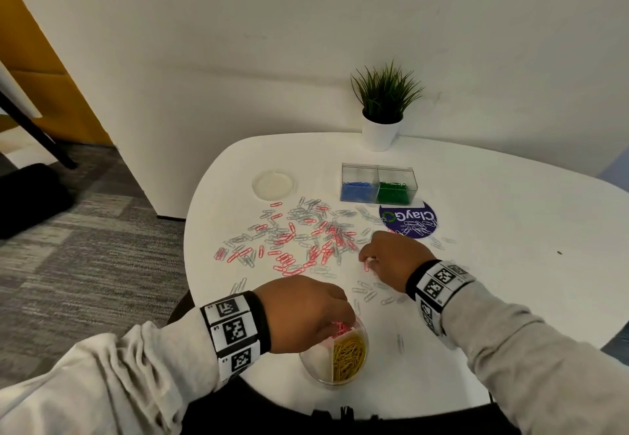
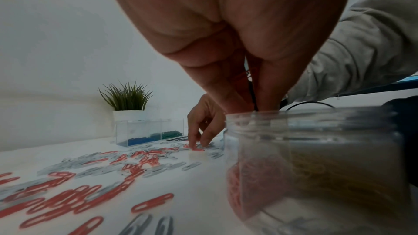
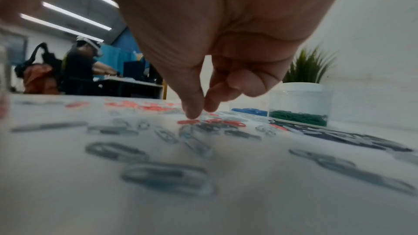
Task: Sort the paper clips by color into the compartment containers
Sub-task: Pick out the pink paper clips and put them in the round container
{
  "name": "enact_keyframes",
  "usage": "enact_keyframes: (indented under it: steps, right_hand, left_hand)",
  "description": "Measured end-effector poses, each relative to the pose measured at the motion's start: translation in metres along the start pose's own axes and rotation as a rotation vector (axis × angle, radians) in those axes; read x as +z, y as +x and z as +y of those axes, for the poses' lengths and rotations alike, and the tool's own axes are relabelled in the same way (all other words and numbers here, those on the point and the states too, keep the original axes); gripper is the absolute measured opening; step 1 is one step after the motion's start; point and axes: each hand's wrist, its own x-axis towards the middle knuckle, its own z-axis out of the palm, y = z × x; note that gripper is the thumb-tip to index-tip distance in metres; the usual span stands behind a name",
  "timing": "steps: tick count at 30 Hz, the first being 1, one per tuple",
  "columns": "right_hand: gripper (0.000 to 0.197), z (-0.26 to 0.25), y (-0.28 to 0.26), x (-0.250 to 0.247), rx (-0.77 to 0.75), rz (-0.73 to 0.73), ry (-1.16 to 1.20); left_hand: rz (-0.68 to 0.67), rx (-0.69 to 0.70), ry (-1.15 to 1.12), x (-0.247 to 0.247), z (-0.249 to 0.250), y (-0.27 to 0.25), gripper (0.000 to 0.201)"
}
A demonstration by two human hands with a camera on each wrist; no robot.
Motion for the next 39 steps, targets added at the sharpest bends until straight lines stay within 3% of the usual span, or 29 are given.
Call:
enact_keyframes:
  steps: [3, 8, 11, 14, 16, 18, 20, 22, 30, 36, 39]
  right_hand:
    - [0.018, -0.004, 0.007, -0.003, -0.052, -0.017, -0.087]
    - [0.008, -0.005, 0.011, -0.004, -0.061, -0.075, -0.041]
    - [0.006, -0.003, 0.009, -0.007, -0.044, -0.110, 0.018]
    - [0.010, 0.005, 0.004, -0.014, 0.045, 0.005, 0.191]
    - [0.012, 0.014, 0.001, -0.017, 0.138, 0.094, 0.364]
    - [0.017, 0.022, -0.001, -0.018, 0.209, 0.115, 0.570]
    - [0.016, 0.030, 0.001, -0.018, 0.280, 0.119, 0.687]
    - [0.016, 0.036, 0.004, -0.016, 0.319, 0.107, 0.669]
    - [0.005, 0.039, 0.013, -0.006, 0.234, 0.124, 0.295]
    - [0.014, 0.042, 0.023, 0.002, 0.236, 0.080, 0.248]
    - [0.011, 0.043, 0.021, 0.001, 0.217, 0.076, 0.238]
  left_hand:
    - [0.001, 0.017, -0.026, 0.000, 0.000, -0.001, 0.028]
    - [0.029, 0.018, -0.046, 0.003, -0.003, -0.003, 0.027]
    - [0.068, -0.008, -0.190, 0.002, -0.005, -0.006, 0.025]
    - [0.232, -0.186, -0.335, -0.004, -0.024, -0.010, 0.020]
    - [0.280, -0.402, -0.230, -0.008, -0.048, -0.016, 0.019]
    - [0.157, -0.564, -0.090, -0.006, -0.069, -0.024, 0.020]
    - [0.041, -0.600, -0.056, 0.002, -0.077, -0.028, 0.022]
    - [-0.013, -0.555, -0.076, 0.008, -0.076, -0.028, 0.023]
    - [-0.115, -0.407, 0.082, 0.021, -0.073, -0.017, 0.022]
    - [-0.012, -0.427, 0.071, 0.022, -0.076, -0.021, 0.024]
    - [0.059, -0.549, -0.041, 0.006, -0.078, -0.027, 0.003]
